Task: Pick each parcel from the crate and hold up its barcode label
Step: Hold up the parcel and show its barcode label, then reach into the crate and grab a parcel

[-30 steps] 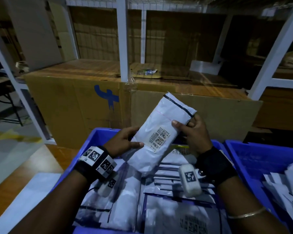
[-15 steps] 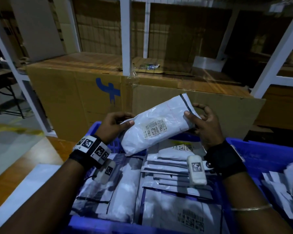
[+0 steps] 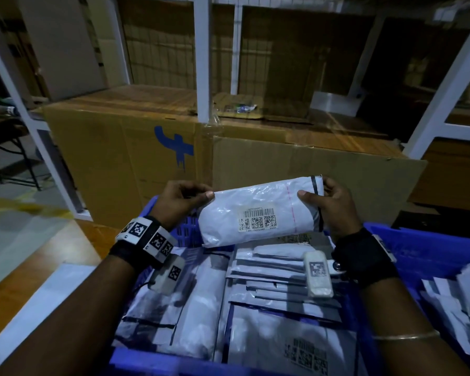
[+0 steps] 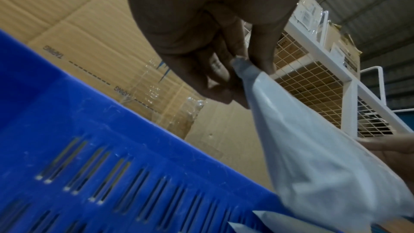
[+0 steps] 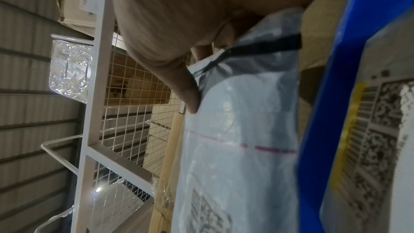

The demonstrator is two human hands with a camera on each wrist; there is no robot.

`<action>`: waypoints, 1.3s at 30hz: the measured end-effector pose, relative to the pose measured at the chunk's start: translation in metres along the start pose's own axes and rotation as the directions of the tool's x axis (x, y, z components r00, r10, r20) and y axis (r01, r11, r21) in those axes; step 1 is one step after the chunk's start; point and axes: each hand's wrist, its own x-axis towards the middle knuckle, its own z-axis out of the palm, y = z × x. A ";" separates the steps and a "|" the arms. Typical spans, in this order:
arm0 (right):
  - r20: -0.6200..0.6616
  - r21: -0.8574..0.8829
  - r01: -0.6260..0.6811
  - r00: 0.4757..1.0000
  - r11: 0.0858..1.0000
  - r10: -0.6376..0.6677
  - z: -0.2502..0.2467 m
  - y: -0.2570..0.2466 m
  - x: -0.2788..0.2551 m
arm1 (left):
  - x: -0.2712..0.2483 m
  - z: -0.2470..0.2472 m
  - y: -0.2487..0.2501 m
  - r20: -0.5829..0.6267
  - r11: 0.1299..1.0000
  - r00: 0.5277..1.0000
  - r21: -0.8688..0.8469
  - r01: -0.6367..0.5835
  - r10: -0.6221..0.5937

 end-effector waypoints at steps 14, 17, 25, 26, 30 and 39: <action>-0.085 0.005 -0.033 0.996 0.999 0.033 -0.002 0.006 0.003 | 0.001 -0.003 0.003 -0.091 1.000 0.996 -0.014 -0.001 0.000; -0.100 0.044 -0.050 0.994 0.998 0.054 -0.005 0.007 0.005 | 0.002 -0.005 0.001 -0.081 0.999 0.996 0.002 0.048 -0.048; -0.121 0.037 -0.053 0.991 0.998 0.057 -0.004 0.008 0.005 | 0.000 -0.005 0.001 -0.102 0.999 0.994 0.026 0.039 -0.036; -0.123 0.036 -0.057 0.991 0.998 0.062 -0.004 0.009 0.006 | 0.000 -0.005 0.001 -0.094 0.999 0.995 0.032 0.038 -0.035; -0.116 0.022 -0.055 0.992 0.998 0.057 -0.006 0.011 0.008 | 0.002 -0.005 -0.002 -0.055 0.998 0.998 0.052 0.046 -0.043; -0.121 0.009 -0.066 0.990 0.998 0.066 -0.008 0.013 0.009 | 0.001 -0.004 0.000 -0.051 0.996 0.997 0.062 0.061 -0.058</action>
